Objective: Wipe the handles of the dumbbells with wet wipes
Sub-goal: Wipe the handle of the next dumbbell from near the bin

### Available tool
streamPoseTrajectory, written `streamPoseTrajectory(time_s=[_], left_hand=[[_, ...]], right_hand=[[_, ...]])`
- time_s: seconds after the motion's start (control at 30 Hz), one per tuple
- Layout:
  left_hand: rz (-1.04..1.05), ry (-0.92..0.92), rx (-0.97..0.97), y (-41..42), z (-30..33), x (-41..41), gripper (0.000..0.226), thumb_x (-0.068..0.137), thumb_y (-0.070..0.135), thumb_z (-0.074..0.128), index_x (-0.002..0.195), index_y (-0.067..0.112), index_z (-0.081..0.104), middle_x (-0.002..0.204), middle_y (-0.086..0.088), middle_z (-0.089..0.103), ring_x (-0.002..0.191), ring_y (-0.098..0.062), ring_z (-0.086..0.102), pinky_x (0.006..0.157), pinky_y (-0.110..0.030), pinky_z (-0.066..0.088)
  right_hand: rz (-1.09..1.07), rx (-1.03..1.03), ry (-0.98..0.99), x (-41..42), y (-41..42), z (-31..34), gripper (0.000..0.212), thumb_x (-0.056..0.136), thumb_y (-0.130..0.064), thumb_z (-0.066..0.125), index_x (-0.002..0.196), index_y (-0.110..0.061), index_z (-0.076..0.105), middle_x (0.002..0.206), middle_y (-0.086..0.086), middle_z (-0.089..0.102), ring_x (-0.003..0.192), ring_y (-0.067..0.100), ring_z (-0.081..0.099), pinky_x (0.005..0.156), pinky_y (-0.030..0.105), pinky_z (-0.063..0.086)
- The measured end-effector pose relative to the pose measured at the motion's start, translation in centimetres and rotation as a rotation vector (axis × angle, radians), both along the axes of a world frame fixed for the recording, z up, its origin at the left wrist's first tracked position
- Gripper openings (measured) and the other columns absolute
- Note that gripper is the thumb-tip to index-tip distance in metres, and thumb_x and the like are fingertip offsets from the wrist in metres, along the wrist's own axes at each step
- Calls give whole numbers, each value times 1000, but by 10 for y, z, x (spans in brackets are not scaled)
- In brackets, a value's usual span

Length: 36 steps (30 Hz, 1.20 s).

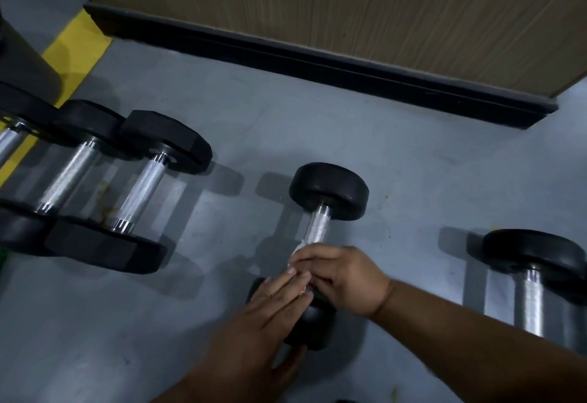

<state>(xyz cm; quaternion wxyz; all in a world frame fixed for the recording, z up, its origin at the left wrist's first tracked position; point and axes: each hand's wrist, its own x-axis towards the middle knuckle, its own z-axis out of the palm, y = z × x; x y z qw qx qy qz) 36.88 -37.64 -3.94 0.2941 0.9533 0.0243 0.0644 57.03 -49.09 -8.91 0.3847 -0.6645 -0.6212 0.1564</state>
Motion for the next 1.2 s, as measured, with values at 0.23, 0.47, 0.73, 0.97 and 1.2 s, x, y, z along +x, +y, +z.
streamPoseTrajectory(time_s=[0.23, 0.47, 0.73, 0.97, 1.2], left_hand=[[-59, -62, -70, -12, -2, 9, 49, 89, 32, 71, 135, 15, 62, 156, 3, 44, 147, -16, 36, 114, -36, 36], [-95, -165, -173, -18, 6, 22, 22, 88, 26, 68, 109, 21, 71, 142, 8, 59, 138, -9, 48, 110, -29, 43], [-120, -201, -229, -23, -6, 25, 12, 97, 26, 63, 107, 25, 68, 141, 7, 60, 139, -8, 46, 117, -24, 31], [-113, -194, -307, -23, -2, 22, 23, 100, 29, 57, 110, 16, 73, 144, 4, 58, 139, -14, 48, 113, -30, 40], [290, 182, -227, -3, 14, 9, 96, 61, 99, 48, 130, 35, 66, 141, 26, 51, 126, 22, 36, 101, 4, 25]], right_hand=[[-373, 27, 173, 17, 6, 9, 16, 90, -20, 75, 104, -15, 80, 115, -8, 74, 110, -1, 67, 95, 34, 57], [-179, -13, 72, 30, -7, 15, 18, 92, -23, 73, 107, -17, 80, 115, -7, 75, 109, -1, 68, 94, 29, 56], [-33, -103, 225, 5, -36, 14, 16, 90, -11, 75, 105, -11, 79, 119, -4, 74, 112, 4, 68, 94, 34, 57], [-456, -21, 237, 38, -7, 13, 13, 87, -11, 79, 99, -14, 81, 110, -12, 75, 104, 0, 70, 93, 37, 58], [-78, -127, 187, 25, -24, 21, 15, 91, -18, 76, 105, -17, 80, 114, -8, 75, 111, -1, 67, 98, 30, 55]])
